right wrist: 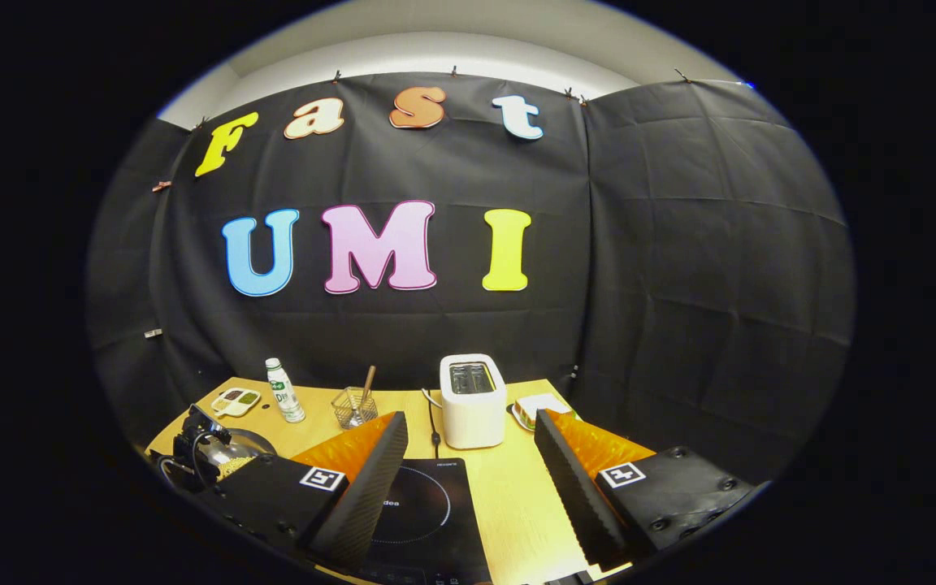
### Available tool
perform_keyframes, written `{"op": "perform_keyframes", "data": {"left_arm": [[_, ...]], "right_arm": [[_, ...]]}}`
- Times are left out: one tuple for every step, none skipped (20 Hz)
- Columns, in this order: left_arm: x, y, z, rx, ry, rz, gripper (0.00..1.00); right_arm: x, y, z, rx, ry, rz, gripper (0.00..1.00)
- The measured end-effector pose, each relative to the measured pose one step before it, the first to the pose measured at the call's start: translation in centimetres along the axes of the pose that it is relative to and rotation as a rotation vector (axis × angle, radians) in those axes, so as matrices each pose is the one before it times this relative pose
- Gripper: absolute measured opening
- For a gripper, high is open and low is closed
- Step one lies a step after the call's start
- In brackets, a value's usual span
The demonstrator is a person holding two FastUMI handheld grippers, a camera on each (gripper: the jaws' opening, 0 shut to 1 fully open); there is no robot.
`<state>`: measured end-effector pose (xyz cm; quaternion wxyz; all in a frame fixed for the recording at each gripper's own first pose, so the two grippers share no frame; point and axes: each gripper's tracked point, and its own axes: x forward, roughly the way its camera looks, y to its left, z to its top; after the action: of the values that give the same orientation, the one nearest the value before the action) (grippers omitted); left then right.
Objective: First push the handle of the pot to place it horizontally, then grasp the pot with both hands and set it on the induction cooktop.
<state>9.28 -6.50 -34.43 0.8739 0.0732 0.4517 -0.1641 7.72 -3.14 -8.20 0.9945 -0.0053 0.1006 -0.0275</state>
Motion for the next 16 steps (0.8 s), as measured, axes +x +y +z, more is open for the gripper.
{"op": "perform_keyframes", "data": {"left_arm": [[0.27,0.029,0.373,0.00585,-0.00135,0.00122,0.05],[0.157,-0.067,0.431,0.00323,-0.00251,0.00038,0.05],[0.183,-0.053,0.283,0.00138,-0.00259,-0.00101,0.05],[0.176,-0.031,0.321,-0.00078,-0.00367,-0.00078,0.05],[0.193,-0.021,0.381,-0.00313,-0.00422,0.00029,0.05],[0.165,-0.005,0.419,-0.0042,-0.00367,0.00017,0.05],[0.169,0.023,0.323,-0.00573,-0.00482,0.00077,0.05],[0.155,0.025,0.434,-0.00741,-0.00556,0.00064,0.05],[0.253,0.0,0.462,-0.00846,-0.00674,0.00052,0.07],[0.22,0.038,0.42,-0.00921,-0.00553,-0.00019,0.05],[0.159,0.068,0.459,-0.00884,-0.00633,-0.00106,0.05],[0.153,0.054,0.453,-0.00798,-0.00645,-0.0008,0.05],[0.103,0.051,0.332,-0.00715,-0.00516,-0.00104,0.05],[0.11,0.053,0.347,-0.00513,-0.00438,-0.00105,0.05],[0.093,0.079,0.313,-0.00166,-0.00407,-0.00088,0.05],[0.079,0.056,0.333,0.00045,-0.00431,-0.00035,0.05]], "right_arm": [[-0.009,-0.251,0.031,-0.00025,-0.00065,-0.00491,0.98],[-0.001,-0.223,-0.046,0.00035,-0.00038,-0.00376,0.98],[-0.055,-0.166,0.024,0.00063,0.00023,-0.00305,0.98],[-0.07,-0.231,0.005,0.00042,-0.00052,-0.0032,0.98],[-0.099,-0.173,0.074,0.00002,-0.00183,-0.00315,0.98],[-0.041,-0.172,0.044,-0.00032,-0.00129,-0.00295,0.98],[-0.013,-0.135,0.072,-0.00056,-0.00054,-0.00229,0.98],[-0.14,-0.13,-0.029,-0.00094,0.00032,-0.00167,0.98],[-0.093,-0.072,0.06,-0.00149,0.00067,-0.00114,0.98],[-0.037,-0.035,-0.088,-0.00187,0.00104,-0.00136,0.98],[-0.063,-0.124,0.027,-0.0017,0.00055,-0.00046,0.98],[-0.104,0.042,0.022,-0.00185,0.0008,0.00022,0.98],[-0.039,-0.077,-0.059,-0.0022,0.00068,0.00019,0.98],[-0.103,-0.031,-0.042,-0.0029,0.00136,0.00012,0.98],[-0.086,0.009,-0.019,-0.00336,0.0008,0.00003,0.98],[-0.025,-0.009,-0.005,-0.002,-0.00024,0.00071,0.98]]}}
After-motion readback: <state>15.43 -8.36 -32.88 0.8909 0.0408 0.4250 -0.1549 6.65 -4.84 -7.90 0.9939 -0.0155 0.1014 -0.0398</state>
